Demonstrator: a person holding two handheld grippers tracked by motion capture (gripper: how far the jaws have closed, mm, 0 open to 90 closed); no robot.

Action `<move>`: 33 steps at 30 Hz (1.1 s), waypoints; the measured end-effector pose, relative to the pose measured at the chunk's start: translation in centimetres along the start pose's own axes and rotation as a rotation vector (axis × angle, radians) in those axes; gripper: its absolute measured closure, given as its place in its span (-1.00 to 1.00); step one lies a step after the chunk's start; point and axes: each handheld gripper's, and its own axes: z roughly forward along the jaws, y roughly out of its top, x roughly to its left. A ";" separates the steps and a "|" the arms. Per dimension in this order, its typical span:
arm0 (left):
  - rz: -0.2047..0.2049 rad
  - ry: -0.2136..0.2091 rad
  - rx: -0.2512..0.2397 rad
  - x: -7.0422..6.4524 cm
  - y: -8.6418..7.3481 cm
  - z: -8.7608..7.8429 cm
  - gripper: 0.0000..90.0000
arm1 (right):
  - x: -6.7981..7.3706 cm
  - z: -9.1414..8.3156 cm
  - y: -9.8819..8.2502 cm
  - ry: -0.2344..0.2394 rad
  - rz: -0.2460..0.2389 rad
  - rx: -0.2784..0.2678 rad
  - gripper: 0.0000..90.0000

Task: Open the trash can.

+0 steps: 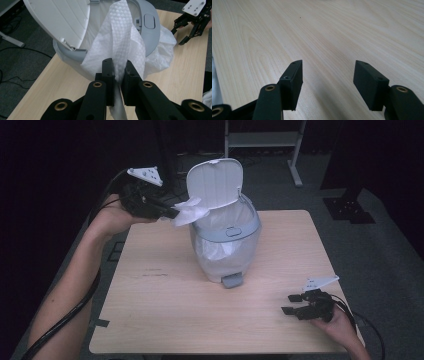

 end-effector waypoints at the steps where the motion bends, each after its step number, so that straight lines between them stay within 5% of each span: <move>1: 0.002 -0.003 0.001 0.0 0.2 0.1 0.82 | 0.0 -0.1 0.0 0.000 0.002 0.000 -0.12; 33: 0.052 -0.090 0.044 1.4 5.0 6.3 0.81 | -0.5 -0.5 -0.2 -0.002 0.015 -0.015 -0.11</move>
